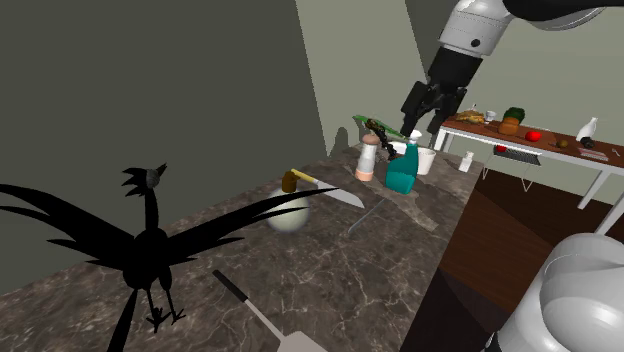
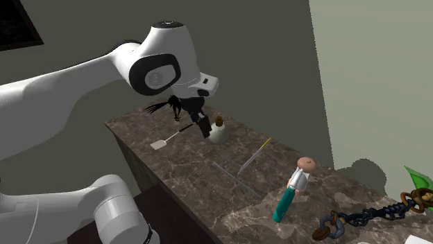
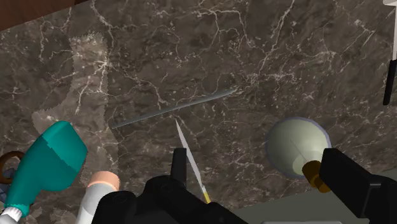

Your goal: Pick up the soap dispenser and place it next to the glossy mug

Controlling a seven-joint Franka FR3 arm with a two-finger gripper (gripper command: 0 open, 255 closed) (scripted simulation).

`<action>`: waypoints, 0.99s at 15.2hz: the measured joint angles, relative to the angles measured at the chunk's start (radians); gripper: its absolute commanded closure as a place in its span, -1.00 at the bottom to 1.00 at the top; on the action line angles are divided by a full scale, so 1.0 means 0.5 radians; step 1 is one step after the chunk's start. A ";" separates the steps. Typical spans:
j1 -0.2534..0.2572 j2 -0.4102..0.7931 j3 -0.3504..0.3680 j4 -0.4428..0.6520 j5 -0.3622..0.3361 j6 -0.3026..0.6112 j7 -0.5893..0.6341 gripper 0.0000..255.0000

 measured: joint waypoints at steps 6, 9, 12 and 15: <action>0.014 0.235 0.105 0.025 0.052 0.171 0.133 -1.00; 0.025 0.411 0.190 0.076 0.084 0.272 0.243 -1.00; 0.028 0.631 0.266 0.178 0.098 0.365 0.347 -1.00; 0.029 0.833 0.331 0.245 0.097 0.473 0.441 -1.00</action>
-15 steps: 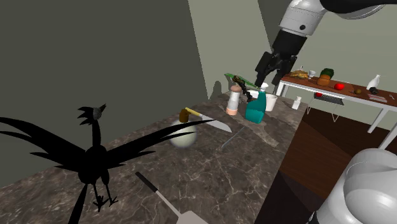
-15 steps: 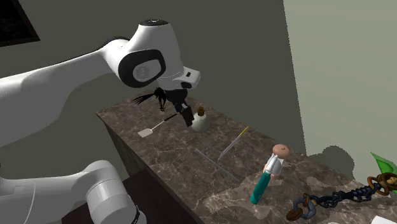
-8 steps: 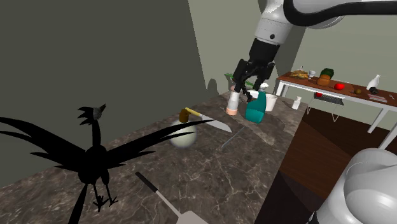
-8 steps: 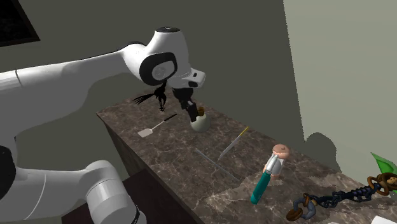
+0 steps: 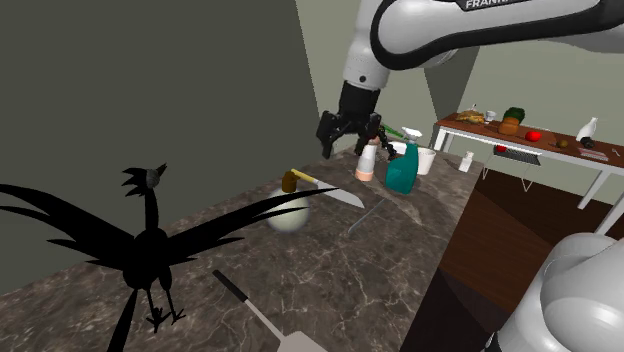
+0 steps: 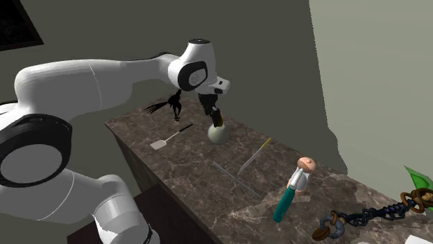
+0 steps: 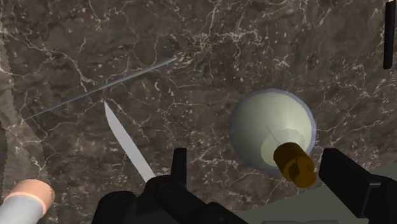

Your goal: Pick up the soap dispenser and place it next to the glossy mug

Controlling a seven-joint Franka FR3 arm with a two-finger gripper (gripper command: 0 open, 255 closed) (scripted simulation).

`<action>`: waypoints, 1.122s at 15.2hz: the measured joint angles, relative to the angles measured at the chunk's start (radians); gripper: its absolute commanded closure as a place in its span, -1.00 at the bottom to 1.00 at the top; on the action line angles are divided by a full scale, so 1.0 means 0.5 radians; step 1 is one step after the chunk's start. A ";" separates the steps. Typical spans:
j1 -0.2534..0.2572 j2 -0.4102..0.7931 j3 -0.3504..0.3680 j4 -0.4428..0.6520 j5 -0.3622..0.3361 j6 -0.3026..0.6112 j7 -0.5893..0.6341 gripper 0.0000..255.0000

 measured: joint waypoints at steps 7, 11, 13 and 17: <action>0.009 0.547 0.136 0.338 -0.070 0.142 0.248 -1.00; 0.031 0.798 0.181 0.509 -0.125 0.186 0.369 -1.00; 0.036 0.834 0.186 0.499 -0.135 0.229 0.387 -1.00; 0.035 0.870 0.184 0.432 -0.146 0.330 0.390 -1.00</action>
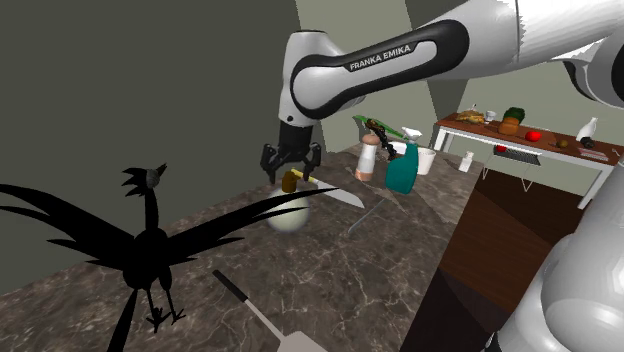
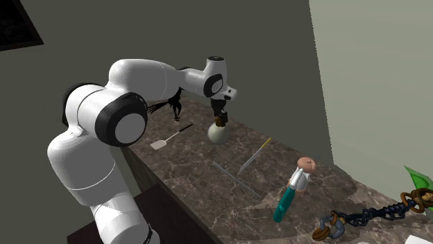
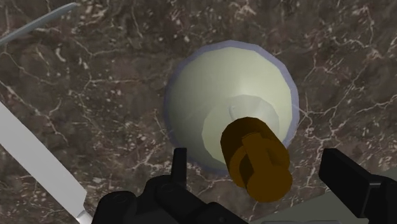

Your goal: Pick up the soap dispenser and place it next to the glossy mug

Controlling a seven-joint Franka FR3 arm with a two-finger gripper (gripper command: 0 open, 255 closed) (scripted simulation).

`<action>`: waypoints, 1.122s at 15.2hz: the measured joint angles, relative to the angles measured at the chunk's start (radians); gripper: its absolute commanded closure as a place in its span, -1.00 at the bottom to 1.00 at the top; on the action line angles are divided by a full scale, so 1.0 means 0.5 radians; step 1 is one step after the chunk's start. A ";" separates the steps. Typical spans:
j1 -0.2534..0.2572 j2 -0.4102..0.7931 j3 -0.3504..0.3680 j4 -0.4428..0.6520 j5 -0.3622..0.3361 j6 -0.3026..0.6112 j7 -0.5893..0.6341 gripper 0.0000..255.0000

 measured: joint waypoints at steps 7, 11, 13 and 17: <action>0.001 0.018 0.001 -0.022 -0.006 0.040 0.005 -1.00; 0.001 0.018 0.001 -0.022 -0.006 0.040 0.005 1.00; 0.001 0.018 0.001 -0.021 -0.006 0.040 0.005 1.00; 0.001 0.018 0.001 -0.021 -0.006 0.040 0.005 1.00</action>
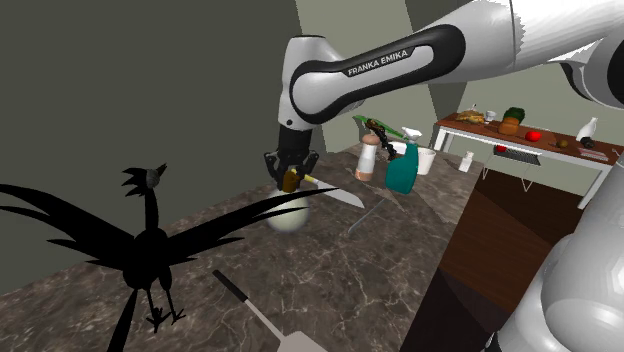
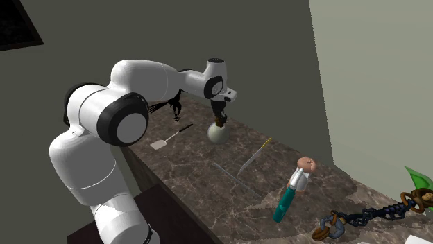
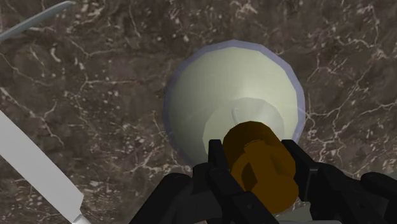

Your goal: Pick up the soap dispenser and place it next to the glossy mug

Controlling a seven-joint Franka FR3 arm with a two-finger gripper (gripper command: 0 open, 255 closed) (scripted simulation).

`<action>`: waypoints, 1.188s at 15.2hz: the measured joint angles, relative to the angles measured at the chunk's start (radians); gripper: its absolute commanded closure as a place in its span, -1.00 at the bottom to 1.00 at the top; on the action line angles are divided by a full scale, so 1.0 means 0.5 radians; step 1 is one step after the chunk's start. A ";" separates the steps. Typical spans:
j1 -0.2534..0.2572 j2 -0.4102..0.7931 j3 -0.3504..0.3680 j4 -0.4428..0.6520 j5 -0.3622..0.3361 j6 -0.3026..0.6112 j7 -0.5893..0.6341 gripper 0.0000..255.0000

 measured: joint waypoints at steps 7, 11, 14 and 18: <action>0.000 -0.035 0.001 0.090 0.012 -0.125 -0.006 1.00; -0.001 -0.048 0.000 0.180 0.016 -0.228 -0.010 1.00; -0.003 -0.056 -0.002 0.248 0.019 -0.302 -0.016 1.00; -0.005 -0.062 -0.004 0.361 0.022 -0.422 -0.022 1.00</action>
